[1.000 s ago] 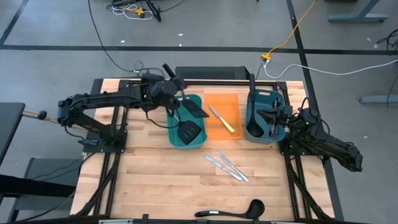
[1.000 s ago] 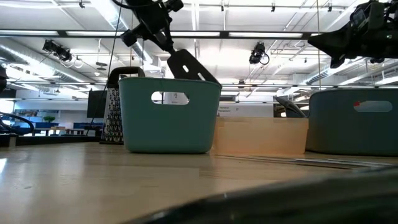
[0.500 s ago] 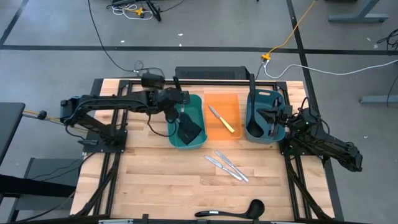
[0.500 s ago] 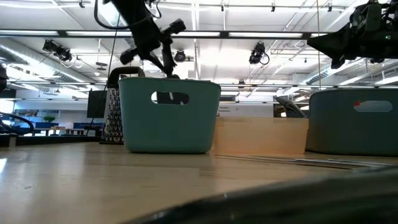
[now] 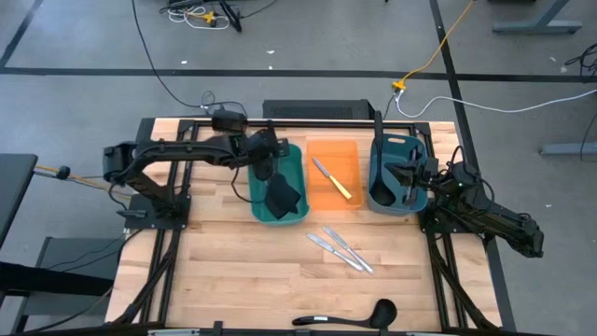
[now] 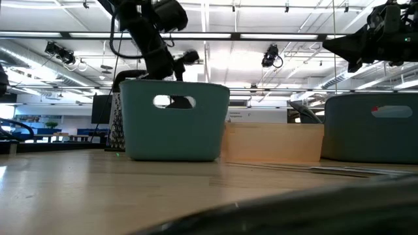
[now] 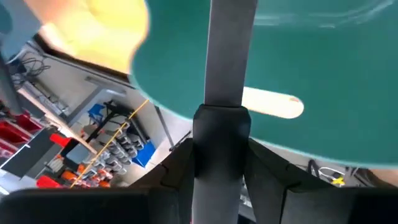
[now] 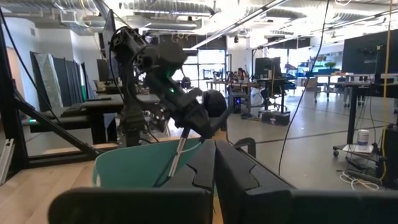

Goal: Pick & Place Kitchen Items
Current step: Put the black spatula into the green bin, then put the bottom silver table knife into the orange bin

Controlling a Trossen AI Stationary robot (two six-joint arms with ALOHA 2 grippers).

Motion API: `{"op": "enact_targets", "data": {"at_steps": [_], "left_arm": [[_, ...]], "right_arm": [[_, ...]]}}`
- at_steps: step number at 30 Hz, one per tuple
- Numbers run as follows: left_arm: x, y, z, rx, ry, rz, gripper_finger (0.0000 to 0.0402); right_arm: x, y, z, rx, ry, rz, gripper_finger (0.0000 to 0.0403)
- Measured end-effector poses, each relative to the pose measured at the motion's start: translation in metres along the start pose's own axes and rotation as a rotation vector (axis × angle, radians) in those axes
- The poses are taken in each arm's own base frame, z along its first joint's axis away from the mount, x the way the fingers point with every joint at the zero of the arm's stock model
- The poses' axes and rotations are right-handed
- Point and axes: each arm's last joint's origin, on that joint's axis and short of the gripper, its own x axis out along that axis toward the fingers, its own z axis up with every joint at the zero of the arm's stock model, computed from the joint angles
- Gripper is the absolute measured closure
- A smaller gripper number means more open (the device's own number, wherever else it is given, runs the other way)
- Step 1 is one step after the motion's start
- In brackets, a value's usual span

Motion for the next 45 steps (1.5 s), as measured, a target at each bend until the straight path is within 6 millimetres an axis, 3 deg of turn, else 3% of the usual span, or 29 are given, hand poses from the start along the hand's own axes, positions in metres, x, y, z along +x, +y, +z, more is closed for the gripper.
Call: {"op": "enact_targets", "data": {"at_steps": [6, 13, 19, 23, 29, 34, 38, 42, 45], "left_arm": [[0.015, -0.003, 0.003, 0.006, -0.033, -0.026, 0.0285], [0.016, -0.004, 0.002, -0.006, -0.026, -0.027, 0.0280], [0.013, -0.001, 0.002, -0.028, 0.036, -0.020, 0.0179], [0.001, 0.009, 0.002, -0.036, 0.101, 0.005, 0.0164], [-0.041, 0.035, -0.003, -0.102, 0.167, 0.088, 0.0195], [-0.104, 0.044, -0.026, -0.314, 0.201, 0.206, 0.0238], [-0.162, 0.024, -0.053, -0.624, 0.102, 0.306, 0.0300], [-0.206, -0.014, -0.079, -1.073, -0.119, 0.356, 0.0379], [-0.229, -0.039, -0.092, -1.465, -0.304, 0.364, 0.0392]], "right_arm": [[0.000, 0.000, 0.000, -0.009, 0.000, 0.000, 0.0389], [0.000, 0.000, 0.000, -0.019, 0.001, 0.000, 0.0389], [0.000, 0.000, 0.000, -0.019, 0.001, 0.000, 0.0389], [0.000, 0.000, 0.000, -0.019, 0.002, 0.000, 0.0389], [0.000, 0.000, -0.001, -0.018, 0.008, 0.000, 0.0389], [0.000, 0.000, -0.001, -0.017, 0.009, 0.000, 0.0389], [0.000, 0.000, -0.001, -0.017, 0.008, 0.000, 0.0389], [0.000, 0.000, 0.000, -0.019, 0.001, 0.001, 0.0389], [0.000, 0.000, 0.000, -0.020, -0.001, 0.000, 0.0389]]}}
